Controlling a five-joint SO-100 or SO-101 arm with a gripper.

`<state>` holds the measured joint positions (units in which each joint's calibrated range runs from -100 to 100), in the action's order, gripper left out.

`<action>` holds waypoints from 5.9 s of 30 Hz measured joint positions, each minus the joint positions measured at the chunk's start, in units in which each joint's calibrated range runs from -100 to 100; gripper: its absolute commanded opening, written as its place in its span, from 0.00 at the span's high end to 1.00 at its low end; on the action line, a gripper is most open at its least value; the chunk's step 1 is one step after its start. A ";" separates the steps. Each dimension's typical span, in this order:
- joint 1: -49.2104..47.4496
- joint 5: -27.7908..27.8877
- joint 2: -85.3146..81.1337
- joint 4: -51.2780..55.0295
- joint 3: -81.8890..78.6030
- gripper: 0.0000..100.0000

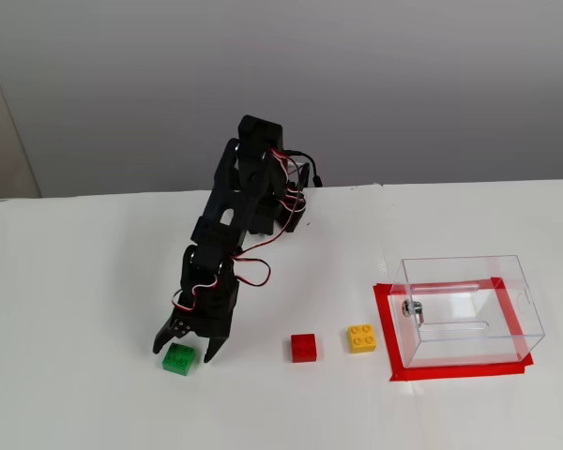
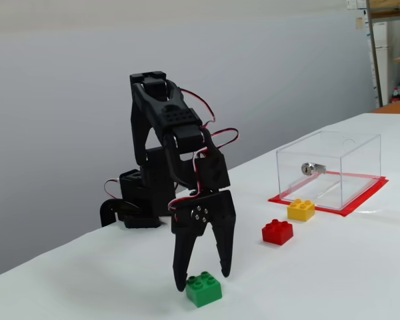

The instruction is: Pick the green lego brick and place it into the transparent box

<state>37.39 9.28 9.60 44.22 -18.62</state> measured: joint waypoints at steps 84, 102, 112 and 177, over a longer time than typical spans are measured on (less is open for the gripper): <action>-8.44 -5.18 -15.31 27.93 33.19 0.91; -36.43 -5.18 -17.76 27.93 33.45 0.90; -56.62 -5.18 -14.88 27.93 33.54 0.90; -93.16 -6.64 5.50 20.65 39.89 0.72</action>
<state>-55.77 2.64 15.10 64.87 21.27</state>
